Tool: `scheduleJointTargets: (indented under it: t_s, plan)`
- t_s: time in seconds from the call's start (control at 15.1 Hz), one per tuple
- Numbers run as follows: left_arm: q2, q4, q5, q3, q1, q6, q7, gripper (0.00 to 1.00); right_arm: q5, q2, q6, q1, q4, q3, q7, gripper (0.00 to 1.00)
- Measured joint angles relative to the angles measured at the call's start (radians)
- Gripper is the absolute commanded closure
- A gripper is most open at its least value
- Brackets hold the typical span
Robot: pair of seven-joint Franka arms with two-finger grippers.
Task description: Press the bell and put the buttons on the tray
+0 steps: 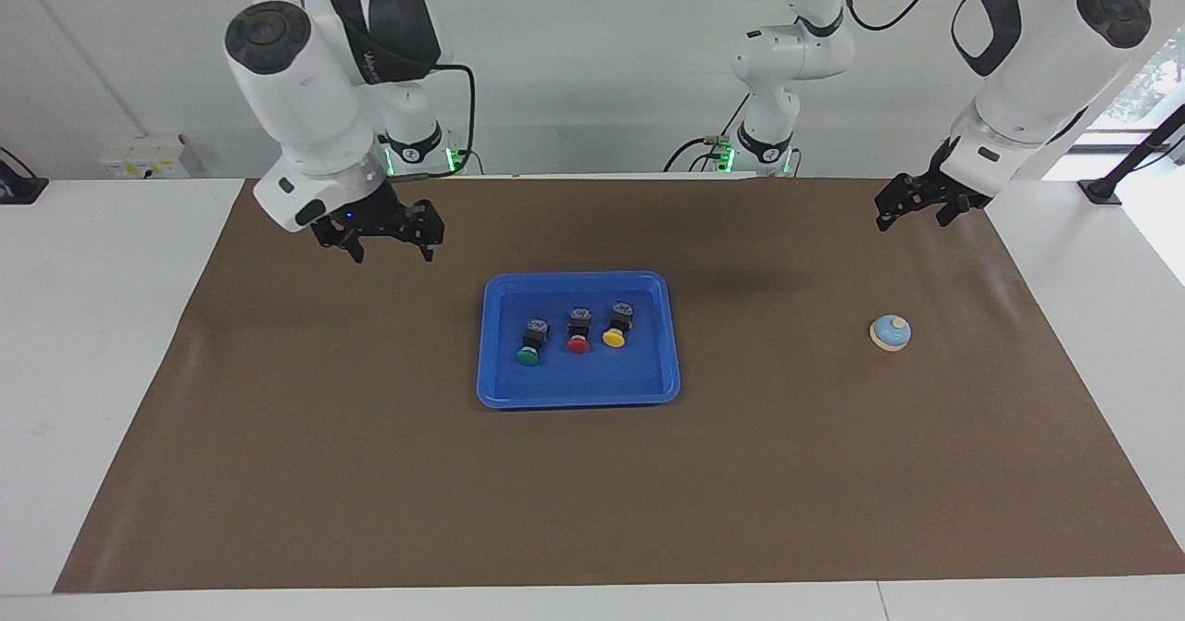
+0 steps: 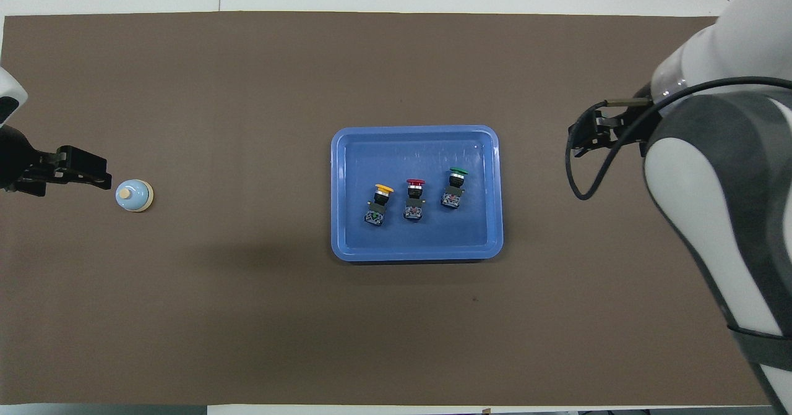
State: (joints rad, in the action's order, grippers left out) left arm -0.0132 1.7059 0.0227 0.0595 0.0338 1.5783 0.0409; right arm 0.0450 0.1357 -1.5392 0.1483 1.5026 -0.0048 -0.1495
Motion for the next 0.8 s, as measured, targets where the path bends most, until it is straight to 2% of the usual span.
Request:
scheduleJointTargets:
  t_s: [0.46, 0.66, 0.8]
  plan:
    - [0.000, 0.000, 0.000, 0.000, 0.000, 0.000, 0.000, 0.00, 0.000, -0.162, 0.169, -0.124, 0.001, 0.016, 0.107, 0.00]
    - [0.000, 0.000, 0.000, 0.000, 0.000, 0.000, 0.000, 0.00, -0.001, -0.174, 0.173, -0.170, 0.005, 0.068, 0.107, 0.00]
    - [0.000, 0.000, 0.000, 0.000, 0.000, 0.000, 0.000, 0.00, -0.002, -0.173, 0.173, -0.173, 0.007, 0.073, 0.106, 0.00]
